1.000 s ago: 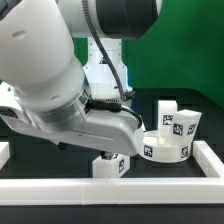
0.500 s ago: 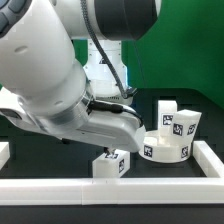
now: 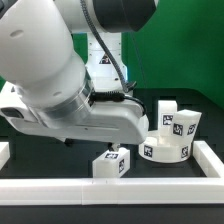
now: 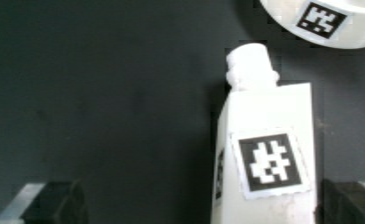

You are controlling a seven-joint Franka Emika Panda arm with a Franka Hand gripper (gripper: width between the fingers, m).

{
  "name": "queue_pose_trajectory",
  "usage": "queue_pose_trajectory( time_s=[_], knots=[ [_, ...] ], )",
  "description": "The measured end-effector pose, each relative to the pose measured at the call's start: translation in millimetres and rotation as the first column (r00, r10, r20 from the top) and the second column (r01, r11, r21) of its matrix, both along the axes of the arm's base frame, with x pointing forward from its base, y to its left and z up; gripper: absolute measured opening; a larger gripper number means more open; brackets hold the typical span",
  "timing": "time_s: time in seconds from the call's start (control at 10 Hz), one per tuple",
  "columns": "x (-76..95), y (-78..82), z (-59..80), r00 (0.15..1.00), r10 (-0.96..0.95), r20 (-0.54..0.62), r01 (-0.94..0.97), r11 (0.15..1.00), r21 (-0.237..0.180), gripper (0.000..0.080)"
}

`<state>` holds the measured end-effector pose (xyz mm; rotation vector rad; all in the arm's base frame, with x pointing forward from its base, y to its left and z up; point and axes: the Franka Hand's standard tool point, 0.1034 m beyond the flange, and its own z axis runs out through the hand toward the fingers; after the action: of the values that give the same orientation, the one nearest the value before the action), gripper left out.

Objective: Assemble stool

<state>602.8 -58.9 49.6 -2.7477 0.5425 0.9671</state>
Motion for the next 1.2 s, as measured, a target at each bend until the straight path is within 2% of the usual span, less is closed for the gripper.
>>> queue_pose_trajectory(
  time_s=[0.1, 0.3, 0.4, 0.9, 1.1, 1.2],
  knots=[
    [1.6, 1.3, -0.9, 1.000, -0.002, 0.007, 0.002, 1.000, -0.003, 0.0649],
    [5.1, 15.8, -4.0, 1.000, 0.000, 0.019, 0.000, 1.000, -0.008, 0.0649],
    [6.7, 18.2, -8.5, 1.000, 0.000, 0.027, 0.001, 1.000, -0.011, 0.0649],
    [8.2, 22.3, -35.2, 0.998, -0.006, 0.066, 0.008, 1.000, -0.026, 0.0649],
    [5.9, 22.5, -40.0, 0.998, -0.007, 0.062, 0.009, 1.000, -0.026, 0.0649],
    [5.1, 21.6, -41.6, 0.998, -0.008, 0.060, 0.010, 1.000, -0.027, 0.0531]
  ],
)
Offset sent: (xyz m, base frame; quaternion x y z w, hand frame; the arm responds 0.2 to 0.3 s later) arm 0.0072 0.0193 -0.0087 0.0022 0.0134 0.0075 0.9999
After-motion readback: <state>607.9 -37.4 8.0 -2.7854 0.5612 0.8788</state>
